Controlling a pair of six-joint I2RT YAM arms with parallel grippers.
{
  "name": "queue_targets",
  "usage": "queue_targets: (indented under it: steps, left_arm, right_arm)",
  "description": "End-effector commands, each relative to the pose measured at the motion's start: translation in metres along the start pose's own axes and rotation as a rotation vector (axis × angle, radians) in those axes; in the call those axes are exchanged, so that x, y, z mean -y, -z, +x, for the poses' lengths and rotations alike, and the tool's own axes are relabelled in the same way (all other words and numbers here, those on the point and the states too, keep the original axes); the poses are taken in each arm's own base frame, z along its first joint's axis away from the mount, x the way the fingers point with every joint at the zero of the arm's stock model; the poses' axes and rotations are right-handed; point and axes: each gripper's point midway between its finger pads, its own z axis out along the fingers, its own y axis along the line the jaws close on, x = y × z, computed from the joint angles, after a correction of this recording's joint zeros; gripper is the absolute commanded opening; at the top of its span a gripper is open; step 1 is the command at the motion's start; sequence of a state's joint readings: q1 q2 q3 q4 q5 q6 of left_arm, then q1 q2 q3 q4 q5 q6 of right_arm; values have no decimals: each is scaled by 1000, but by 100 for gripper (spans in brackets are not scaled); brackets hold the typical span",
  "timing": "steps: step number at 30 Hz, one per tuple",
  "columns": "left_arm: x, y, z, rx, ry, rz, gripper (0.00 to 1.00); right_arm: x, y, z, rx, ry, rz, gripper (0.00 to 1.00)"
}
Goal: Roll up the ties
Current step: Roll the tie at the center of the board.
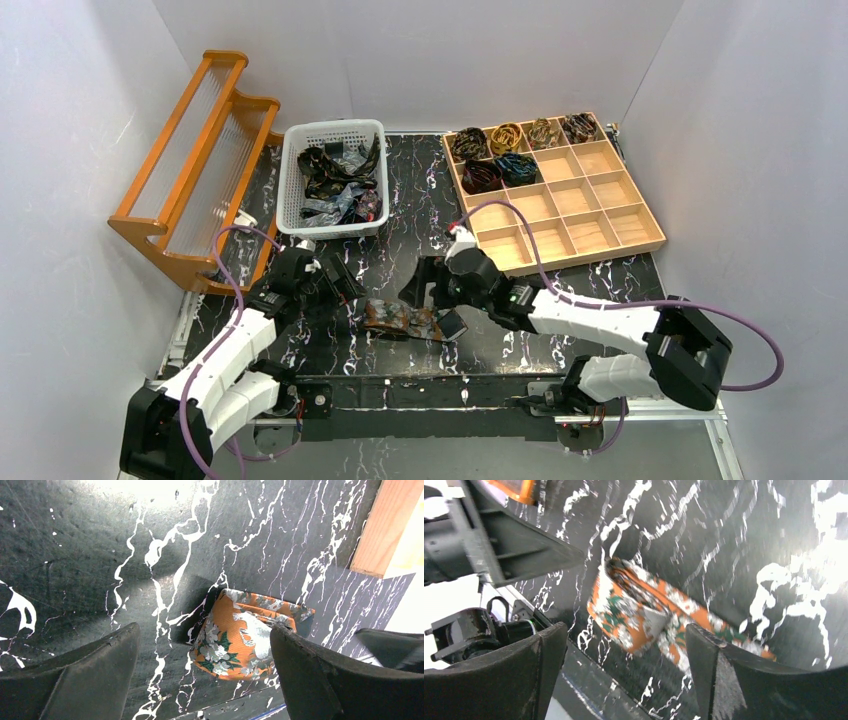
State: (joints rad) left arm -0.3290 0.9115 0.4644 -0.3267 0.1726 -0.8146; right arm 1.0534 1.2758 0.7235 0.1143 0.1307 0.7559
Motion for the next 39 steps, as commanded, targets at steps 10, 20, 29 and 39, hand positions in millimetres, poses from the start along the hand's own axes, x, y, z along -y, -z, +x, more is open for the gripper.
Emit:
queue_targets:
  steps: [10, 20, 29, 39]
  left_arm:
    - [-2, -5, 9, -26, -9, 33, 98]
    - [-1, -4, 11, -34, -18, 49, 98]
    - [3, -6, 13, -45, -35, 77, 98]
    - [4, -15, 23, -60, -8, 136, 98]
  right_arm:
    - [11, -23, 44, -227, -398, 25, 60]
    - [10, -37, 53, -293, -395, 18, 52]
    - [24, -40, 60, -339, -417, 28, 45]
    - [46, -48, 70, -398, -442, 71, 41]
